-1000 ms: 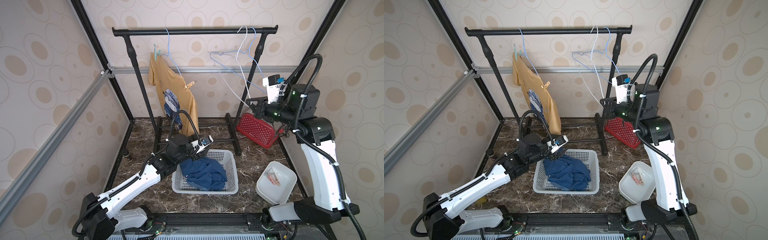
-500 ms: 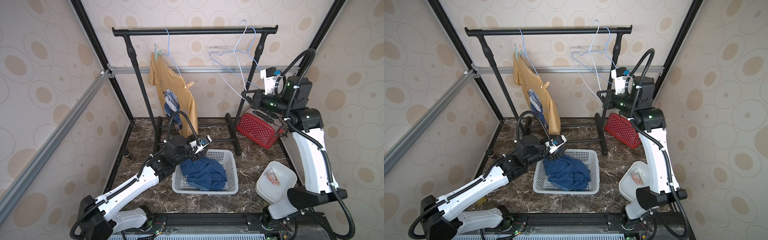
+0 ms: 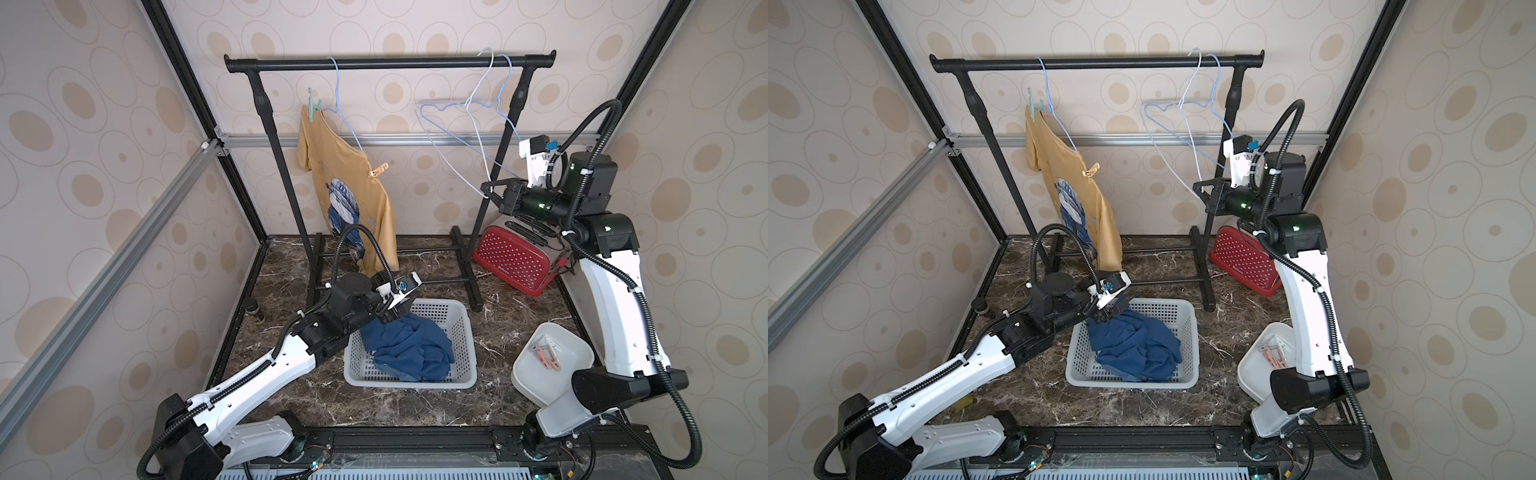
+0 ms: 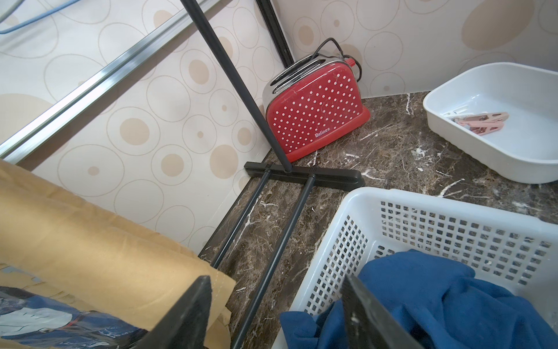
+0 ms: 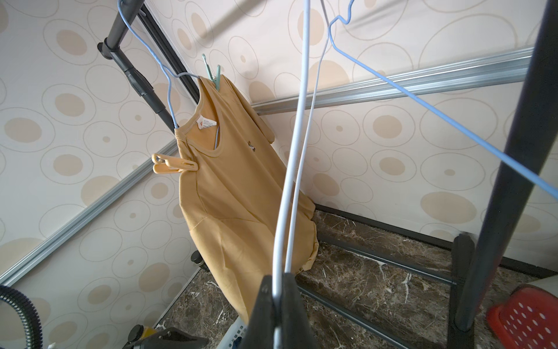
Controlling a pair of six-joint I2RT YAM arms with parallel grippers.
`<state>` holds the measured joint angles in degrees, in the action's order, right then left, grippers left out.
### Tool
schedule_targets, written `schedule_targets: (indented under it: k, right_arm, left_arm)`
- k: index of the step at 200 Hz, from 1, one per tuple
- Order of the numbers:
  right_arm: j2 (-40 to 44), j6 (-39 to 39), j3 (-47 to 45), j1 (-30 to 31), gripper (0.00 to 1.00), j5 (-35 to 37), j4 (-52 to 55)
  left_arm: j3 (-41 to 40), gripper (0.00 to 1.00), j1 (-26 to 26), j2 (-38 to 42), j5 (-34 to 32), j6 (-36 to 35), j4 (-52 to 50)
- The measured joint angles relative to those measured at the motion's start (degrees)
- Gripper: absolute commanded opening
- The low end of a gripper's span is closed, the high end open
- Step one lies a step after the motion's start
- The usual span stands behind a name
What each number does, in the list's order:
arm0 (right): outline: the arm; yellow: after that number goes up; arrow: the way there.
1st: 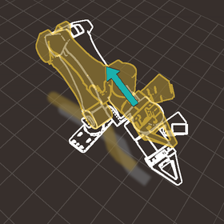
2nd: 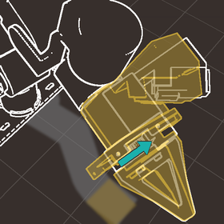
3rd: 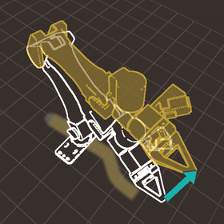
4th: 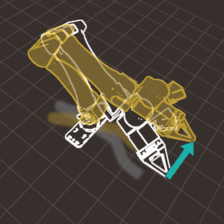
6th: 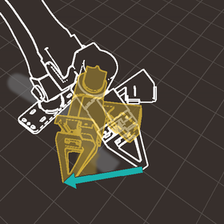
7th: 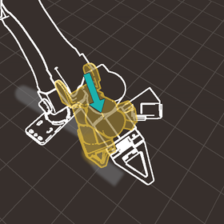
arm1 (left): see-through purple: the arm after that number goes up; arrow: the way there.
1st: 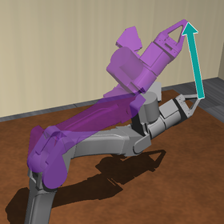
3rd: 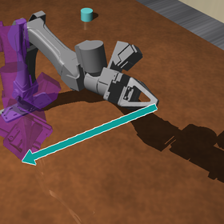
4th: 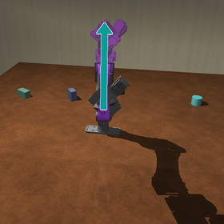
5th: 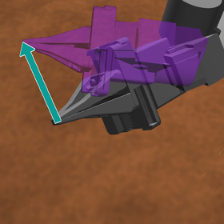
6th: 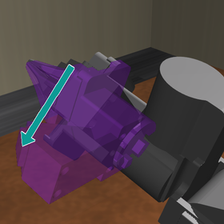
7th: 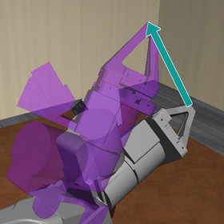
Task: Remove the clothespins securing t-shirts to the hanger
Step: Place the hanger on the clothes rail, then pick up the hanger from the clothes rail.
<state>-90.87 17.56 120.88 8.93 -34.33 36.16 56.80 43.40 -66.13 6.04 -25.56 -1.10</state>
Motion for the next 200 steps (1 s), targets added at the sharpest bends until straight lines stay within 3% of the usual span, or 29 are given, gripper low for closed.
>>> schedule_targets:
  k: [49, 82, 98, 169, 200]
  right_arm:
    - [0.1, -0.1, -2.3, 0.0, 0.0, -0.2, -0.7]
    - [0.7, -0.1, -2.8, -0.1, 0.24, -0.2, -0.8]
    - [1.2, -0.6, -3.0, -0.2, 0.31, -0.2, -0.7]
    - [4.3, -2.6, -3.4, -0.4, 0.48, 1.2, 0.8]
    - [7.1, -4.9, -4.3, -0.4, 0.49, 3.3, 3.2]
  left_arm:
    - [-0.1, 0.69, 0.0, 0.0, 0.0, 0.3, 0.0]
    - [-0.1, 0.69, 0.0, 0.2, 0.0, 0.3, 0.0]
    - [-0.3, 0.69, 0.0, 0.4, 0.0, 0.3, 0.0]
    - [-0.6, 0.69, 0.1, 1.2, -0.2, 0.3, 0.0]
    - [-0.7, 0.69, 0.1, 1.2, -0.4, 0.4, 0.0]
